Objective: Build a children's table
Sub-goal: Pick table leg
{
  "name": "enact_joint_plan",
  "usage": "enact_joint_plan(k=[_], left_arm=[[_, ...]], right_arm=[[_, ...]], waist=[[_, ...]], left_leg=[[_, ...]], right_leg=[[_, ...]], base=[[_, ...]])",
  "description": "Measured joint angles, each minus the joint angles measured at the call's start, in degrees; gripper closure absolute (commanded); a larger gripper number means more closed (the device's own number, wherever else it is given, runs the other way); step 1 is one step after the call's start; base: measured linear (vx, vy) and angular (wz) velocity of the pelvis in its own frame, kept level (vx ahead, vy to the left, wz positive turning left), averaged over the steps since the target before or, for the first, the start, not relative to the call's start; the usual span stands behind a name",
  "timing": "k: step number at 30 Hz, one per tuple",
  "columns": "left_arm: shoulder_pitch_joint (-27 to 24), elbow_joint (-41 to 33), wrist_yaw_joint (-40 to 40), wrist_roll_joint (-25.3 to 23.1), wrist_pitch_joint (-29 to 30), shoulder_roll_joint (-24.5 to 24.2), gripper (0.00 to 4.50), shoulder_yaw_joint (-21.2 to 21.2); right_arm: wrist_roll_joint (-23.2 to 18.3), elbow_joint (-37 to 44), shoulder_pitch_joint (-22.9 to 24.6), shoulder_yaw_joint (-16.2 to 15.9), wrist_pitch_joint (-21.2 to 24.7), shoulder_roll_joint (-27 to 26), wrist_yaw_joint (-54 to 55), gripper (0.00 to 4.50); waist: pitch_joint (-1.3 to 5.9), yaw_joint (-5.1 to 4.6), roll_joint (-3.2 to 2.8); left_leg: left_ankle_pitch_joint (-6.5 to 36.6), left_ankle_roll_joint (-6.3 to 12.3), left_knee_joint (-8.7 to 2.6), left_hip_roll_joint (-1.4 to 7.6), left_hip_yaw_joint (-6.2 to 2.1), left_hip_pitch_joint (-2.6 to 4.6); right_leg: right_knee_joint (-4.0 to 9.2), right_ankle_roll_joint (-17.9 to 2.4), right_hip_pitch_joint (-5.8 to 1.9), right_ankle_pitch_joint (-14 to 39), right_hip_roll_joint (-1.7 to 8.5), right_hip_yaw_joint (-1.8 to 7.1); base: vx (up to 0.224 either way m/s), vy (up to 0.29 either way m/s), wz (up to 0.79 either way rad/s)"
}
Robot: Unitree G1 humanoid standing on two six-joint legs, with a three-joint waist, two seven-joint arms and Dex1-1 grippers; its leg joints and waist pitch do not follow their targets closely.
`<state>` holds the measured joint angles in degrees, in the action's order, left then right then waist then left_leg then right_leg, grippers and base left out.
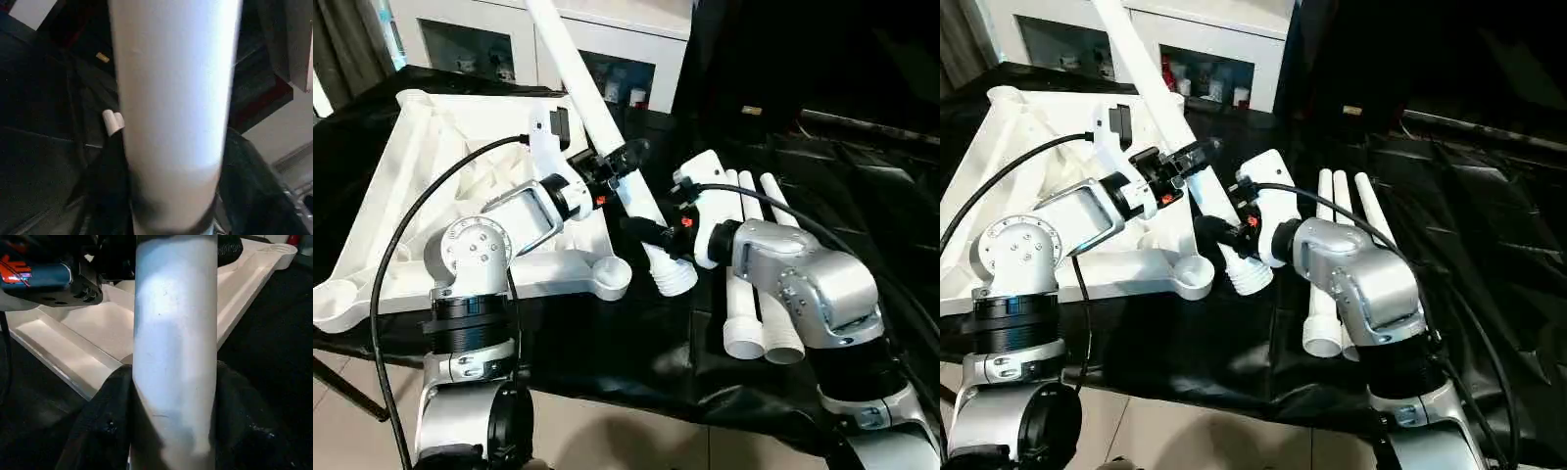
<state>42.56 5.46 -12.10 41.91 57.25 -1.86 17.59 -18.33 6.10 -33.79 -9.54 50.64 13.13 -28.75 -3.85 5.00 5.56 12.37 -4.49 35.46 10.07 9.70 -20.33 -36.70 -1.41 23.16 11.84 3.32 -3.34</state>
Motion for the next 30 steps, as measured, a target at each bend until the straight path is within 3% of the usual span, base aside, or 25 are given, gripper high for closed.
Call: enact_joint_plan(k=[8,9,11,16,22,24,30], left_arm=[[0.0,0.0,0.2,0.0,-0.2,0.2,2.63,0.0],[0.0,0.0,0.2,0.0,-0.2,0.2,2.65,0.0],[0.0,0.0,-0.2,0.0,-0.4,0.0,2.66,0.0],[0.0,-0.8,-6.8,0.2,-0.2,-3.5,2.66,-3.3],[0.0,-2.5,-17.2,1.8,1.6,-9.0,2.66,-8.5],[0.0,-3.0,-22.1,3.7,3.2,-11.4,2.66,-9.6],[1.4,-3.5,-30.2,6.8,4.1,-13.6,2.66,-10.0]], right_arm=[[0.5,0.0,0.0,-0.4,-0.4,0.2,0.0,2.64],[0.5,0.0,0.0,-0.5,-0.7,0.3,0.0,2.08],[-0.1,-0.1,0.0,0.0,-0.8,-0.1,-0.5,1.94],[-6.3,-0.1,0.3,4.4,1.6,-0.3,-4.6,1.54],[-14.4,0.5,0.6,7.7,7.1,4.7,-13.7,1.52],[-17.4,0.8,0.9,8.1,9.6,7.3,-17.5,1.52],[-20.7,2.5,1.9,7.7,13.1,9.1,-20.9,1.52]], waist=[[-0.01,-0.02,-0.01],[-0.01,-0.02,-0.01],[-0.01,-0.02,-0.02],[-0.04,0.02,-0.07],[-0.11,0.11,-0.17],[-0.19,0.12,-0.29],[-0.29,0.08,-0.45]], left_leg=[[0.0,0.00,0.00,0.00,0.00,0.01],[0.0,0.00,0.00,0.00,0.00,0.01],[0.0,0.00,0.00,0.00,0.00,0.02],[0.0,0.01,0.00,0.01,0.00,0.01],[0.0,0.01,0.00,0.01,0.01,0.05],[0.0,0.01,0.00,0.01,0.01,0.07],[0.0,-0.03,0.00,0.01,0.01,0.15]], right_leg=[[0.00,0.0,0.00,0.0,0.00,0.00],[-0.01,0.0,0.00,0.0,0.00,0.00],[-0.01,0.0,0.00,0.0,0.00,0.00],[-0.01,0.0,0.00,0.0,0.00,0.00],[-0.02,0.0,-0.03,0.0,0.00,0.00],[-0.03,0.0,-0.04,0.0,0.00,-0.01],[-0.14,0.0,-0.04,0.0,0.00,0.00]], base=[[0.000,0.000,0.00],[0.000,0.000,0.00],[0.000,0.000,0.00],[0.000,0.000,0.00],[0.000,0.000,0.00],[0.000,0.000,0.00],[0.000,0.000,0.00]])
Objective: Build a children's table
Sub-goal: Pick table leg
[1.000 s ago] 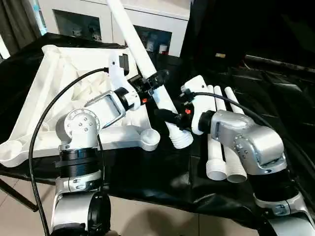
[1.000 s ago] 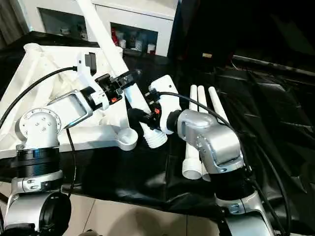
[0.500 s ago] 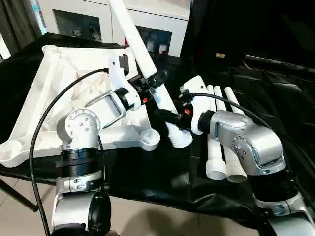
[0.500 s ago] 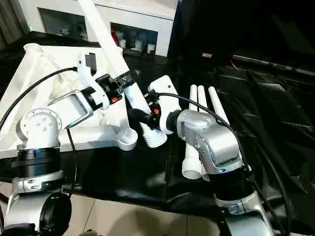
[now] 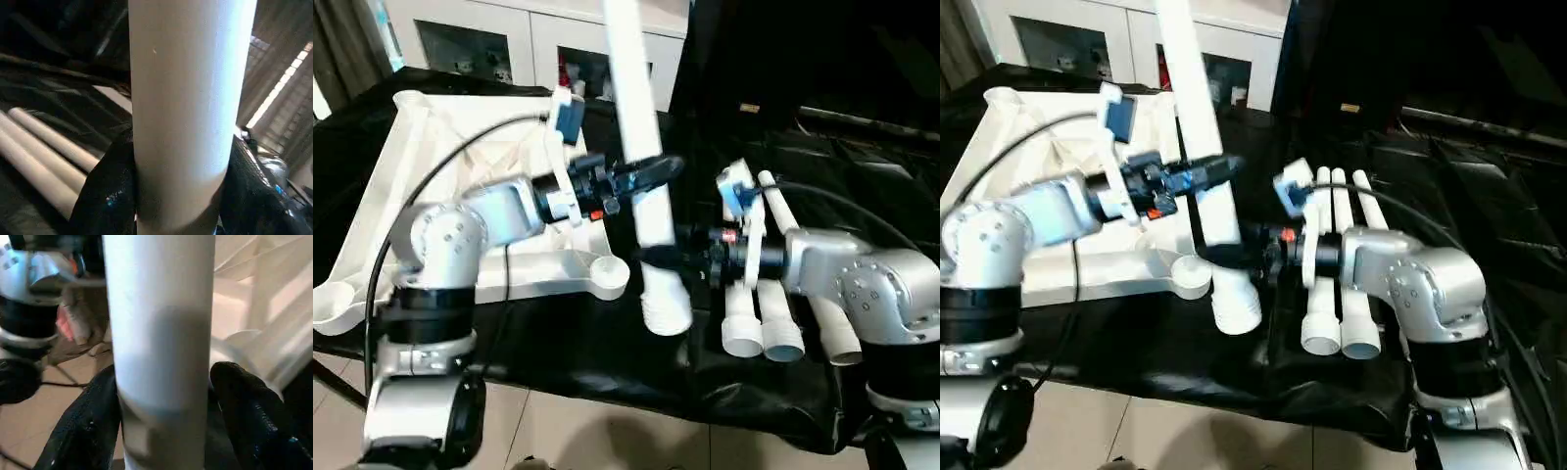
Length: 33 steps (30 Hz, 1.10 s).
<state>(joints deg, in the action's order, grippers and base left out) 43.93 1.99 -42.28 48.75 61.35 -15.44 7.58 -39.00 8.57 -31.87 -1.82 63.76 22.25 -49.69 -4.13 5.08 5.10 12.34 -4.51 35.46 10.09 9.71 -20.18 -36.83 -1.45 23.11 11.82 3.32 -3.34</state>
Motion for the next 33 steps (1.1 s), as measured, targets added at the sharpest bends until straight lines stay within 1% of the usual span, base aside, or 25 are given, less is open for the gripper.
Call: enact_joint_plan(k=[2,4,6,9,14,17,21,22,23,25,28,30,33], left_arm=[[0.3,0.1,-1.3,0.5,0.0,-0.4,2.66,0.0],[1.1,0.1,-1.9,1.1,0.0,-0.7,2.66,0.0],[1.4,0.2,-2.6,1.1,-0.1,-0.8,2.66,0.1],[1.4,0.7,-3.2,1.1,-0.2,-0.9,2.66,0.1],[1.4,1.3,-3.6,1.1,-0.3,-1.1,2.66,0.1],[1.4,1.3,-3.8,1.1,-0.7,-1.4,2.66,0.0],[0.5,1.3,-4.2,-0.3,-3.5,-1.6,2.66,-0.7],[0.5,1.3,-3.6,-0.9,-3.9,-1.4,2.66,-0.7],[0.5,1.3,-2.9,-1.4,-4.0,-1.2,2.31,-0.8],[0.5,1.3,-0.3,-2.6,-4.3,-0.5,1.97,-0.9],[-0.2,1.2,7.3,-7.4,-5.5,1.7,1.87,-2.9],[-1.4,1.2,9.8,-8.7,-5.5,3.0,1.83,-3.9],[-1.7,0.8,11.3,-9.2,-5.6,3.8,1.82,-4.1]], right_arm=[[-0.9,0.5,0.1,-0.6,1.0,1.4,-0.9,1.52],[-1.2,1.1,0.5,-1.3,1.3,1.9,-1.4,1.80],[-1.4,1.8,0.7,-2.1,1.8,2.0,-1.6,1.91],[-1.4,2.0,0.8,-2.2,1.9,1.9,-1.5,2.29],[-1.5,2.2,0.8,-2.4,1.9,1.8,-1.3,2.51],[-1.5,2.2,0.8,-2.5,1.6,1.3,-0.7,2.53],[-1.1,1.5,0.8,-2.5,0.9,-0.6,1.4,2.54],[-0.8,1.2,0.8,-2.5,0.6,-1.1,2.0,2.54],[-0.6,0.7,0.8,-2.5,0.5,-1.3,2.5,2.54],[0.2,-0.1,0.8,-2.5,0.0,-1.9,3.9,2.54],[3.0,-2.5,0.7,-2.5,-1.6,-3.8,8.2,2.54],[3.9,-3.3,0.7,-2.5,-1.7,-3.8,9.7,2.55],[4.7,-3.6,0.6,-2.5,-2.3,-4.0,10.5,2.56]], waist=[[0.00,0.05,0.00],[0.00,0.09,0.00],[0.00,0.09,-0.01],[0.00,0.09,0.00],[0.00,0.10,0.00],[0.00,0.10,0.00],[0.01,0.04,0.01],[0.01,0.05,0.01],[0.01,0.05,0.01],[0.01,0.14,0.02],[0.01,0.18,0.00],[0.01,0.11,0.01],[0.00,-0.07,-0.01]], left_leg=[[0.0,0.01,0.00,0.00,0.00,0.01],[0.0,0.02,0.00,0.00,0.00,0.01],[0.0,0.01,0.00,0.00,0.00,0.04],[0.0,-0.01,0.00,0.00,0.00,0.03],[-0.1,-0.02,0.00,0.01,0.00,0.02],[-0.1,-0.02,0.00,0.01,0.00,0.01],[-0.1,-0.03,0.00,0.01,0.00,0.02],[-0.1,-0.03,0.00,0.01,-0.01,0.02],[-0.1,-0.04,0.00,0.01,-0.01,0.02],[-0.1,-0.05,0.00,0.02,-0.01,0.02],[-0.1,-0.11,0.00,0.02,0.01,0.00],[-0.1,-0.10,0.00,0.03,0.00,-0.07],[-0.2,-0.11,0.00,0.10,-0.01,-0.09]], right_leg=[[0.01,0.0,-0.02,0.0,0.00,0.00],[0.01,0.0,-0.04,0.0,0.00,0.00],[0.01,-0.1,-0.06,0.0,0.00,0.00],[0.01,-0.1,-0.06,0.0,0.00,0.00],[0.02,-0.1,-0.06,0.0,0.00,-0.02],[0.02,-0.1,-0.06,0.0,0.00,-0.02],[0.00,-0.1,-0.06,0.0,0.00,-0.02],[0.00,-0.1,-0.06,0.0,0.00,-0.02],[-0.01,-0.1,-0.06,0.0,0.00,-0.02],[0.00,-0.1,-0.07,0.0,0.00,-0.04],[0.01,-0.1,-0.10,0.0,0.07,-0.09],[0.03,-0.1,-0.08,0.0,0.07,-0.14],[0.02,-0.1,-0.06,0.0,0.04,-0.20]], base=[[0.000,0.000,0.00],[0.000,0.000,0.00],[0.000,0.000,0.00],[0.000,0.000,0.00],[0.000,0.000,0.00],[0.000,0.000,0.00],[0.000,0.000,0.00],[0.000,0.000,0.00],[0.000,0.000,0.00],[0.000,0.000,0.00],[0.000,0.000,0.00],[0.000,0.000,0.00],[0.000,0.000,0.00]])
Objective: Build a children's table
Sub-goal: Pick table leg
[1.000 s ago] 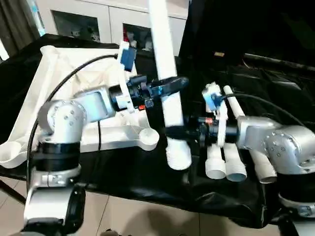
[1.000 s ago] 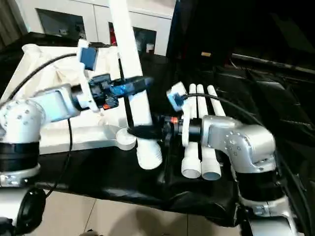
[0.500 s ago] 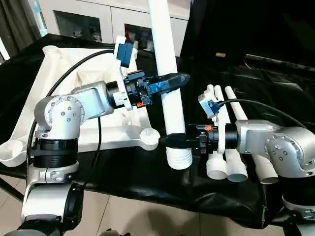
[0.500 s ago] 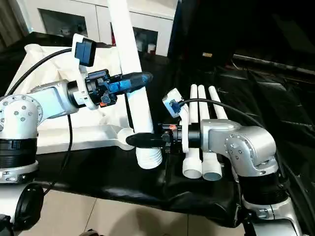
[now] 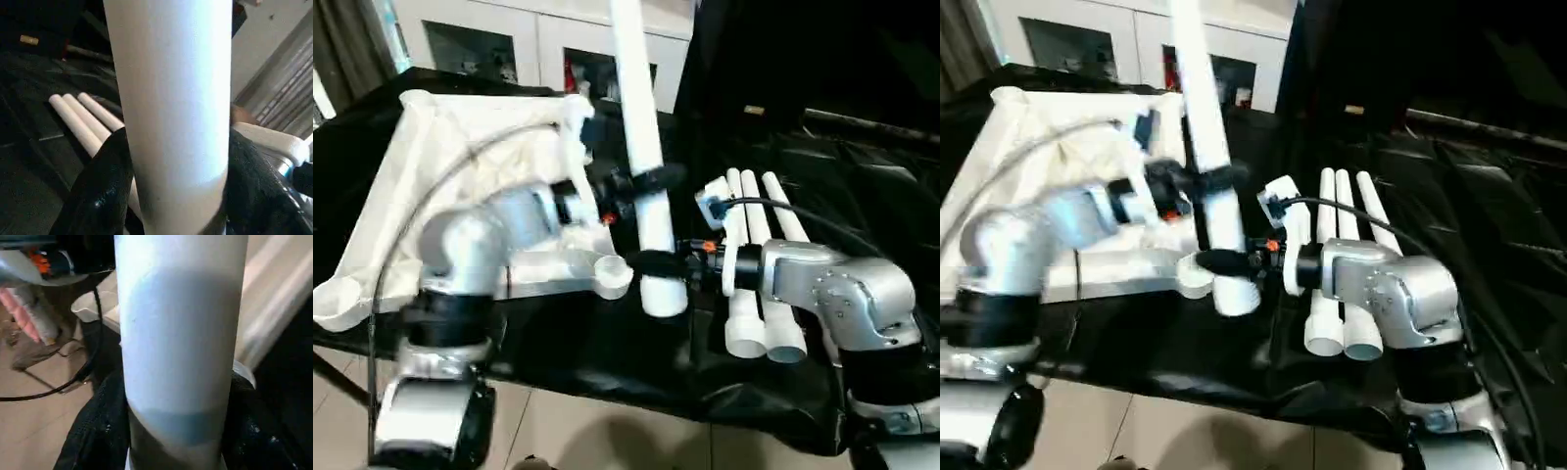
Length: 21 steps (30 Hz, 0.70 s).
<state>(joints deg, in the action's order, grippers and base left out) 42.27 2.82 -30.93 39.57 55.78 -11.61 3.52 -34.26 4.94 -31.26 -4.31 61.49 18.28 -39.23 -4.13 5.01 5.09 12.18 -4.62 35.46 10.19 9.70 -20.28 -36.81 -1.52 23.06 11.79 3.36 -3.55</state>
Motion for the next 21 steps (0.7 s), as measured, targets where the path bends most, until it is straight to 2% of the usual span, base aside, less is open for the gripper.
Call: enact_joint_plan(k=[2,3,5,9,16,17,18,19,21], left_arm=[[-0.1,-0.3,1.6,0.0,0.0,1.3,1.82,0.4],[-0.1,-0.3,2.5,0.0,-0.1,2.2,2.11,0.7],[-0.2,-0.2,4.1,0.0,-0.5,3.2,2.11,1.4],[-0.2,0.9,6.0,0.2,-1.0,4.5,2.47,3.1],[-0.2,1.0,5.8,0.6,-1.0,4.5,2.60,3.4],[-0.2,1.0,5.6,0.6,-1.2,4.4,2.61,3.4],[-0.2,1.0,5.2,0.6,-1.4,4.2,2.61,3.3],[-0.2,0.9,5.0,0.5,-1.8,4.1,2.61,3.2],[-0.2,0.7,4.0,-0.1,-2.7,3.1,2.62,2.3]], right_arm=[[0.4,-0.5,-0.2,0.0,-0.9,-0.1,0.3,2.56],[0.5,-0.6,-0.3,-0.2,-1.2,-0.1,0.5,2.56],[0.9,-0.6,-0.4,-0.6,-1.6,-0.2,0.7,2.56],[1.5,-0.7,-0.4,-0.7,-2.1,-0.5,1.3,2.56],[2.4,-0.6,-0.4,-1.6,-3.7,-0.1,1.2,2.57],[2.7,-0.6,-0.4,-1.9,-4.3,0.0,1.1,2.22],[2.9,-0.6,-0.4,-2.1,-4.9,0.1,1.1,2.22],[3.0,-0.6,-0.4,-2.3,-5.4,0.2,0.9,1.87],[2.9,-0.5,-0.4,-2.4,-5.8,0.4,-0.1,1.82]], waist=[[0.00,0.03,0.00],[0.00,0.06,0.00],[0.00,0.06,0.00],[0.00,0.11,0.00],[0.00,0.11,0.00],[0.00,0.11,0.00],[0.00,0.11,0.00],[0.00,0.10,0.00],[0.00,0.08,0.00]], left_leg=[[0.0,-0.01,0.00,0.02,0.00,0.00],[0.0,-0.01,0.00,0.02,0.00,0.00],[0.0,-0.02,0.00,0.02,0.00,0.00],[-0.1,-0.03,0.00,0.02,-0.01,0.00],[-0.1,-0.04,0.00,0.02,-0.02,-0.01],[-0.1,-0.04,0.00,0.02,-0.02,-0.01],[-0.1,-0.04,0.00,0.03,-0.02,-0.01],[-0.1,-0.04,0.00,0.03,-0.02,0.00],[-0.1,-0.04,0.00,0.04,-0.02,0.00]], right_leg=[[0.00,0.0,0.00,0.0,0.00,-0.03],[0.00,0.0,0.00,0.0,0.00,-0.03],[0.00,0.0,-0.01,0.0,0.00,-0.03],[-0.01,0.0,-0.02,0.0,0.00,-0.04],[0.00,0.0,-0.01,0.0,0.00,-0.05],[0.00,0.0,-0.02,0.0,0.00,-0.06],[0.00,0.0,-0.01,0.0,0.00,-0.06],[0.00,0.0,-0.01,0.0,0.00,-0.06],[0.00,0.0,-0.01,0.0,0.00,-0.06]], base=[[0.000,0.000,0.00],[0.000,0.000,0.00],[0.000,0.000,0.00],[0.000,0.000,0.00],[0.000,0.000,0.00],[0.000,0.000,0.00],[0.000,0.000,0.00],[0.000,0.000,0.00],[0.000,0.000,0.00]])
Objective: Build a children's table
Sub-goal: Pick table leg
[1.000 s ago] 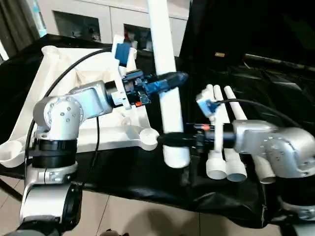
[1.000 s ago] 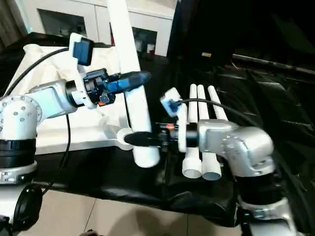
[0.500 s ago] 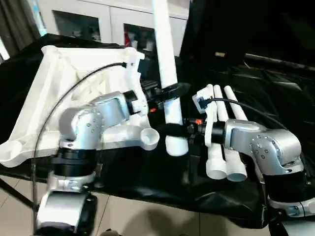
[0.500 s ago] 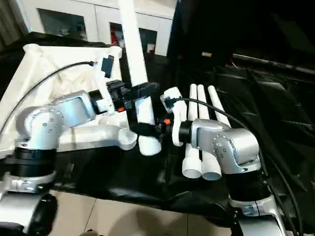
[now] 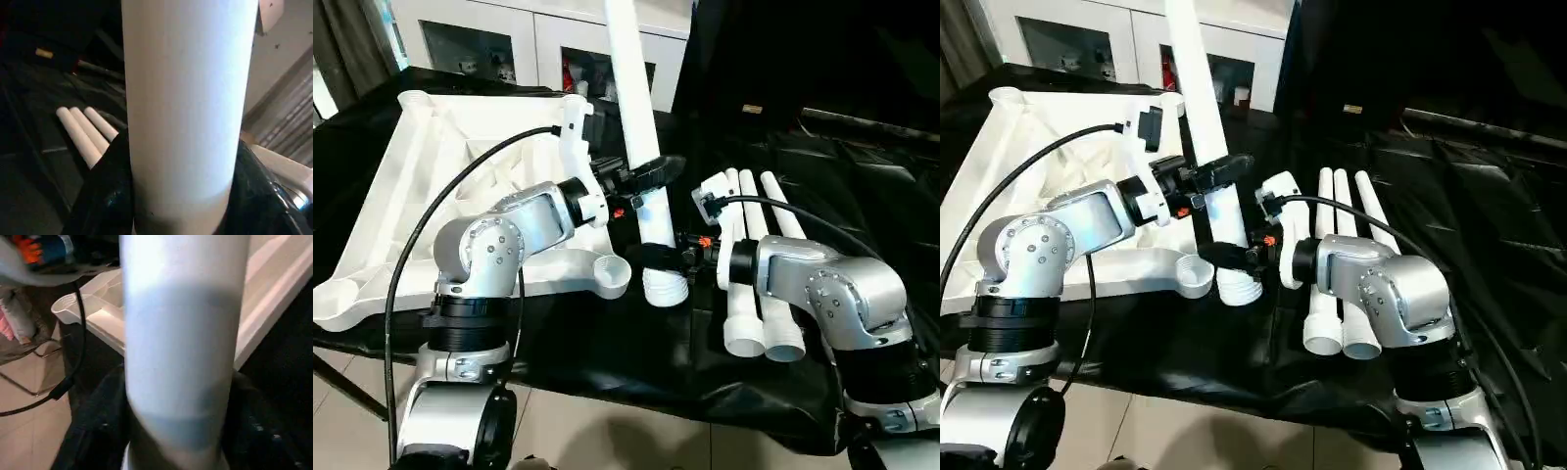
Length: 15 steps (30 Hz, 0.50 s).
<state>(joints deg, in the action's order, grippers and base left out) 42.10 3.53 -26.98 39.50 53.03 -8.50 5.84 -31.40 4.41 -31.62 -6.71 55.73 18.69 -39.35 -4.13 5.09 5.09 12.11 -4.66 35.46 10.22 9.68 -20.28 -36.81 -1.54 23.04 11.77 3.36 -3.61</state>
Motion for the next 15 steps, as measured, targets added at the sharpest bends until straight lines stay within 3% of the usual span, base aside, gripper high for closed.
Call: enact_joint_plan(k=[3,8,15], left_arm=[[-0.6,-2.0,-4.0,-1.7,-0.9,-3.8,2.62,-3.4],[-1.4,-4.0,-9.8,-2.1,-1.1,-6.3,2.62,-7.0],[-1.4,-5.1,-12.6,0.3,-0.6,-5.6,2.62,-7.4]], right_arm=[[-1.3,0.2,0.0,0.2,0.1,2.1,-3.0,1.51],[-4.6,2.1,0.0,0.9,1.6,5.7,-8.3,1.29],[-5.6,2.6,0.1,1.1,2.4,6.7,-10.6,1.27]], waist=[[-0.02,0.03,-0.04],[-0.04,0.32,-0.07],[-0.04,0.12,-0.13]], left_leg=[[0.0,0.01,0.00,0.01,0.00,0.00],[0.0,0.02,0.00,0.02,0.00,-0.05],[0.0,-0.03,0.00,0.03,0.00,0.04]], right_leg=[[0.01,0.0,0.00,0.0,0.00,-0.01],[0.02,0.0,0.00,0.0,0.01,-0.02],[-0.10,0.0,-0.02,0.0,0.00,-0.02]], base=[[0.000,0.000,0.00],[0.000,0.000,0.00],[0.000,0.000,0.00]])
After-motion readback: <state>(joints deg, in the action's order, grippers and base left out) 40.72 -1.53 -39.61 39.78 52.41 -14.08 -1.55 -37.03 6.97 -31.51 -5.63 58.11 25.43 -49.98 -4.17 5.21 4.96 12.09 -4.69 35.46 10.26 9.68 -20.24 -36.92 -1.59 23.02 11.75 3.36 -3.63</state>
